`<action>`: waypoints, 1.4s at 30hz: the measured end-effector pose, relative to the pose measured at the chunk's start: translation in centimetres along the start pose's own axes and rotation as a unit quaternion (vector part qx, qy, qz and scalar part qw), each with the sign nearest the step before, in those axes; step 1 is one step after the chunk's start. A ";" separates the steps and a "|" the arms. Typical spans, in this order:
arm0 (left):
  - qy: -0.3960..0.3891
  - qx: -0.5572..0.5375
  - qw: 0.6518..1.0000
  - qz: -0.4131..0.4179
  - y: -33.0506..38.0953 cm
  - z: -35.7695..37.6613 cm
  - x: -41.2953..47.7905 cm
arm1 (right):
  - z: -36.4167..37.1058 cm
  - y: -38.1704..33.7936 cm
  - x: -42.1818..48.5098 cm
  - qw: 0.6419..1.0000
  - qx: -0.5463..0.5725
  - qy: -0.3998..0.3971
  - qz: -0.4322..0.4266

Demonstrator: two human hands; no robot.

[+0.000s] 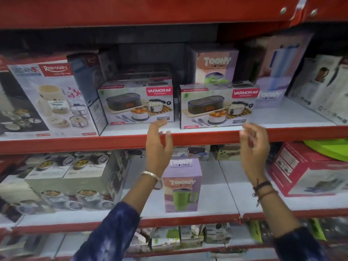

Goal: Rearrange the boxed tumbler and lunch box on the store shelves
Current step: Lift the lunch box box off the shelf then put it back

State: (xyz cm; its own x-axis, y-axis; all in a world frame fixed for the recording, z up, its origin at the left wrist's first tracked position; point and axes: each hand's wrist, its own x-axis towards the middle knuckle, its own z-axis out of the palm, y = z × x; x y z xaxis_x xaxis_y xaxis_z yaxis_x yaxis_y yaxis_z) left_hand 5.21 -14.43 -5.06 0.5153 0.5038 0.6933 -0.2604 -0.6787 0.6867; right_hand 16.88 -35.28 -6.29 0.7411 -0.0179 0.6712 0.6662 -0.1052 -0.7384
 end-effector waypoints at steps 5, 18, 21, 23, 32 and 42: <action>-0.085 0.036 0.993 -0.071 0.8 3.4 5.5 | 0.3 0.8 7.6 0.995 -0.087 0.000 0.038; -0.023 -0.051 0.996 -0.064 1.9 2.8 5.4 | -0.5 1.2 7.1 0.998 0.007 0.054 0.033; 0.024 -0.075 0.995 -0.062 3.5 1.0 4.9 | -0.5 -0.9 6.5 0.997 0.030 0.068 -0.004; 0.056 -0.068 0.994 -0.066 3.9 -0.5 4.2 | -0.1 -2.2 5.5 0.997 0.038 0.059 -0.022; 0.098 0.017 0.990 -0.098 2.1 -7.4 -0.6 | 2.3 -4.1 -1.5 0.998 0.063 0.020 -0.019; 0.094 0.063 0.986 -0.121 0.8 -11.4 -3.6 | 4.1 -5.1 -6.4 0.997 0.081 -0.006 0.004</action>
State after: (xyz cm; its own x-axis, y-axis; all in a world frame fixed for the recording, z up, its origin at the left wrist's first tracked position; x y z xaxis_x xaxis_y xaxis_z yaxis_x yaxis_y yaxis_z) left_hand -6.16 -10.67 -4.54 0.3867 0.7408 0.5493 -0.0395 -0.5818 0.8124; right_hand 9.09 -30.54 -7.14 0.7463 -0.0068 0.6656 0.6648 0.0563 -0.7449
